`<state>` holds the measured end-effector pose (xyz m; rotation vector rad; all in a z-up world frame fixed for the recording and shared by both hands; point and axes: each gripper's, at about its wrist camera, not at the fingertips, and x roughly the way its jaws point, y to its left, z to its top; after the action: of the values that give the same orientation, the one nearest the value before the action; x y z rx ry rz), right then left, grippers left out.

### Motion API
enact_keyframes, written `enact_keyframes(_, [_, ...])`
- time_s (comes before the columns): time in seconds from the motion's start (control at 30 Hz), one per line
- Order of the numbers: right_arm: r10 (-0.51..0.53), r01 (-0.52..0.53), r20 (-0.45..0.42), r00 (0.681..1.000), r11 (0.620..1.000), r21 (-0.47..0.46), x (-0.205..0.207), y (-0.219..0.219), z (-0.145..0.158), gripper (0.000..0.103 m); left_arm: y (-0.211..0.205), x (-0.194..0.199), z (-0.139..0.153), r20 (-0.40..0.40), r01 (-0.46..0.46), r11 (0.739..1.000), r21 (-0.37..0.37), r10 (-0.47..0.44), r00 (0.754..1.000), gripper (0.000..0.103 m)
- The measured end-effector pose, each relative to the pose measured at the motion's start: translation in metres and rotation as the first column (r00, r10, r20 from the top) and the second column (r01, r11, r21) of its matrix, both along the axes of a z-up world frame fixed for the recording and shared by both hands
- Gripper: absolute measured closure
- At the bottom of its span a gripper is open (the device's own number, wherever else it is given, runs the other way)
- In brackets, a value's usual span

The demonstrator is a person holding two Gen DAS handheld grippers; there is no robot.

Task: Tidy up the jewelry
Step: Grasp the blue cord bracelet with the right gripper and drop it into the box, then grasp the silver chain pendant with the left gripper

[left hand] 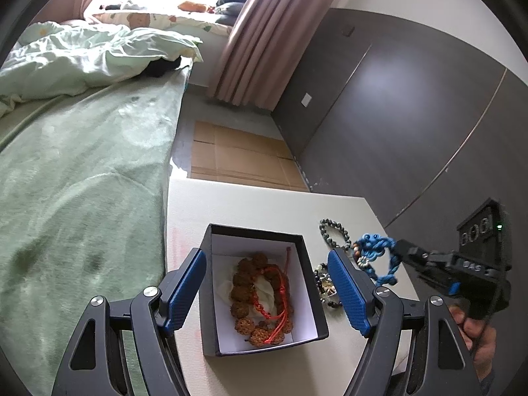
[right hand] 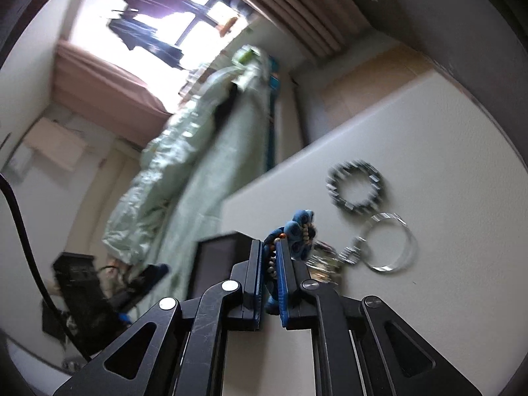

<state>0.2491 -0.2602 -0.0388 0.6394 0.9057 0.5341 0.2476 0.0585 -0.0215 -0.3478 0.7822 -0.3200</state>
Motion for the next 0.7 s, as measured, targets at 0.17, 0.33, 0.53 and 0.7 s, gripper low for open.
enact_keyframes(0.17, [0.052, -0.056, 0.076, 0.996, 0.997, 0.058, -0.004, 0.023, 0.016, 0.093, 0.005, -0.002, 0.002, 0.016, -0.023, 1.0, 0.005, 0.023, 1.0, 0.026])
enact_keyframes(0.33, [0.125, -0.133, 0.099, 0.987, 0.987, 0.085, 0.0, 0.06, 0.018, 0.093, 0.009, -0.003, 0.003, 0.025, -0.045, 0.999, 0.031, 0.044, 0.999, 0.026])
enact_keyframes(0.53, [0.218, -0.22, 0.028, 0.975, 0.974, 0.054, 0.007, 0.098, 0.003, 0.083, 0.014, -0.003, 0.002, 0.029, -0.072, 0.997, 0.041, 0.071, 0.997, 0.014])
enact_keyframes(0.7, [0.14, -0.14, 0.012, 0.99, 0.99, -0.021, 0.002, 0.073, 0.004, 0.053, 0.008, -0.002, 0.003, 0.037, -0.064, 0.997, 0.04, 0.062, 0.997, 0.014])
